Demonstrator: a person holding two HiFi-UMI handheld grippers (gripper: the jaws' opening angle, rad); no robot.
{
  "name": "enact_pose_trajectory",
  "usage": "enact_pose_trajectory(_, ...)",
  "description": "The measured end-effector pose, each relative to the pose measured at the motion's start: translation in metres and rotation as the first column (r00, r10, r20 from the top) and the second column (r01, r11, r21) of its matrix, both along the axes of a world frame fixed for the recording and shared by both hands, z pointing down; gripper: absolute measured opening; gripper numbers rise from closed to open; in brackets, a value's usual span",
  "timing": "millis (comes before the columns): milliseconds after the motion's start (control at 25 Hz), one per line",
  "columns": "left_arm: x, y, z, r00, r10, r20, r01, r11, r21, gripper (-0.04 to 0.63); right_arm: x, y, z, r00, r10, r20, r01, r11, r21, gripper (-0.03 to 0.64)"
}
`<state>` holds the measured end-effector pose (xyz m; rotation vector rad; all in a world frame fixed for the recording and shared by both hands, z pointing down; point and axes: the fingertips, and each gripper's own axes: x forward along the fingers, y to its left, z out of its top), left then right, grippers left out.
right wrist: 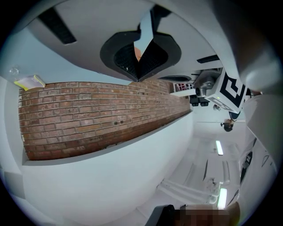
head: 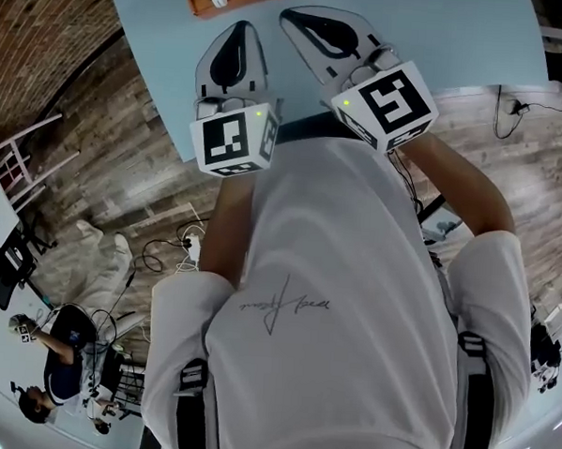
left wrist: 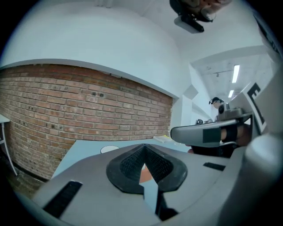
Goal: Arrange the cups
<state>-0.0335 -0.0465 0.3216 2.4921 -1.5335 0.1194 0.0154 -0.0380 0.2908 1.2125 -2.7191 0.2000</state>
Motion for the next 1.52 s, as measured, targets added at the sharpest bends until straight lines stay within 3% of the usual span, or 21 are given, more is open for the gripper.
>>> enact_pose_trajectory(480, -0.001, 0.011, -0.011, 0.999, 0.050, -0.018, -0.051, 0.998, -0.021, 0.008, 0.007, 0.014, -0.001, 1.000, 0.000, 0.020, 0.001, 0.999, -0.043, 0.020)
enact_pose_trajectory(1120, -0.004, 0.020, -0.021, 0.997, 0.068, -0.024, -0.069, 0.998, -0.015, 0.008, 0.008, 0.022, -0.011, 0.999, 0.004, 0.038, -0.003, 1.000, -0.030, 0.018)
enact_pose_trajectory(1520, -0.002, 0.024, -0.016, 0.997, 0.077, 0.002, -0.077, 0.997, -0.031, 0.008, 0.017, 0.022, -0.005, 0.999, 0.017, 0.048, -0.014, 0.999, -0.048, 0.018)
